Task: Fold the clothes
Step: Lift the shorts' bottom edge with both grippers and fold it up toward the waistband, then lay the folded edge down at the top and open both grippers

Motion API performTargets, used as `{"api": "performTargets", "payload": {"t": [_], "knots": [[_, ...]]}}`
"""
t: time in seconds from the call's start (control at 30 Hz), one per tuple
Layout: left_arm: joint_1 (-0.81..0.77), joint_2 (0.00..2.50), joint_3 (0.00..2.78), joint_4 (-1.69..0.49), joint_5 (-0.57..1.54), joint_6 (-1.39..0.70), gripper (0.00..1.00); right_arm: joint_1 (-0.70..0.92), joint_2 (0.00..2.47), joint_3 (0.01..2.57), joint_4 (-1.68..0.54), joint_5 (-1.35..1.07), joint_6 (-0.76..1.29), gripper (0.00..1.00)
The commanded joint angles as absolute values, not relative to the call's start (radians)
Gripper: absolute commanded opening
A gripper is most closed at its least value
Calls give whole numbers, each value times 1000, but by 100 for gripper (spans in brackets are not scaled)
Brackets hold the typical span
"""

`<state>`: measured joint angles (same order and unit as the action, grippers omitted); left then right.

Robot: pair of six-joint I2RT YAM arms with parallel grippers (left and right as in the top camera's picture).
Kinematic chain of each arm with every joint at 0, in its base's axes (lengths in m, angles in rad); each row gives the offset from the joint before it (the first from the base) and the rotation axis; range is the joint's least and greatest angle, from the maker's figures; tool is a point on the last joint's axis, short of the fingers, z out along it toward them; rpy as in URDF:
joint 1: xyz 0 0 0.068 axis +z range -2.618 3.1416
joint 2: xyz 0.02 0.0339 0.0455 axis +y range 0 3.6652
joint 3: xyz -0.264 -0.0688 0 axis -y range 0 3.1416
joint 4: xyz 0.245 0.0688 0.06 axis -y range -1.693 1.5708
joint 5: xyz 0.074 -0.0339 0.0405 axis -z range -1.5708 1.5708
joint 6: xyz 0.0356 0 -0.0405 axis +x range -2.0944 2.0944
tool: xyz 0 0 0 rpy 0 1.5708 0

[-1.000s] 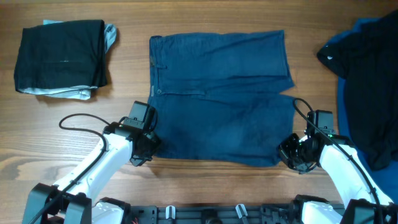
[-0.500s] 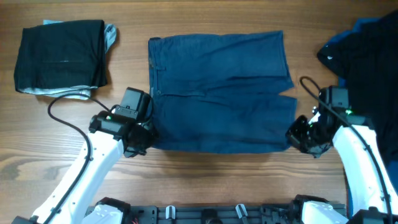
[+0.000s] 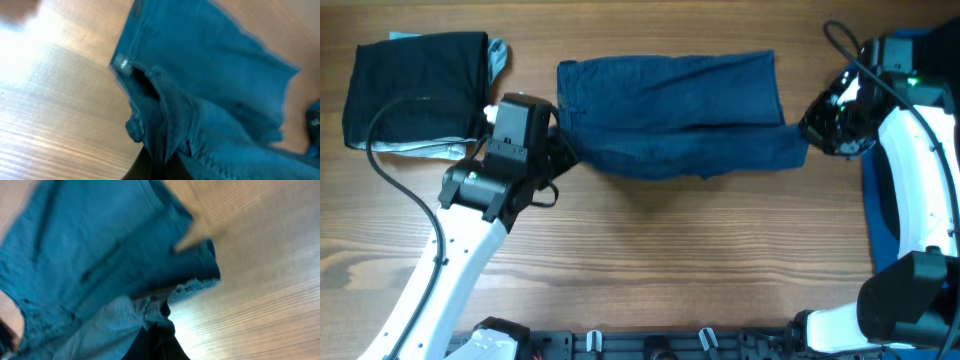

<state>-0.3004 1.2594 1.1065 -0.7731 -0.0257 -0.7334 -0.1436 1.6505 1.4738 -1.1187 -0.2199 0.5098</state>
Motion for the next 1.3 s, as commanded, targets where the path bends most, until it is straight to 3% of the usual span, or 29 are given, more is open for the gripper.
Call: {"api": "performTargets", "payload": {"t": [0.0,0.37,0.67,0.8,0.83,0.87,0.93,0.97,1.03,1.13,1.2,1.27], "knots": [[-252,1326,1126,-678,-82,-706,4,-139,1695,1509,-1031,-181,497,4],[-226,1613,1126,-348,-108,-706,4,-95,1900,1508,-760,-179,501,4],[-226,1858,1126,-102,-181,-706,4,-45,2140,1497,-356,-179,497,5],[-226,1917,1126,-46,-208,-706,4,-42,2156,1497,-291,-176,498,5],[-226,1920,1126,-36,-208,-706,9,-42,2156,1497,-290,-172,498,11],[-226,1920,1126,-24,-207,-697,27,-42,2156,1497,-278,-172,496,19],[-226,1919,1126,49,-207,-619,66,-42,2156,1497,-204,-177,449,50],[-226,1916,1127,81,-206,-572,74,-42,2156,1497,-169,-178,414,60],[-226,1880,1149,101,-207,-484,78,-42,2156,1499,-39,-216,290,69],[-226,1795,1193,48,-207,-467,80,-43,2114,1517,-6,-293,181,71],[-226,1721,1195,-12,-207,-467,77,-43,2056,1517,-51,-294,129,68],[-226,1641,1195,-135,-195,-469,66,-43,1950,1517,-196,-293,-8,58]]}}
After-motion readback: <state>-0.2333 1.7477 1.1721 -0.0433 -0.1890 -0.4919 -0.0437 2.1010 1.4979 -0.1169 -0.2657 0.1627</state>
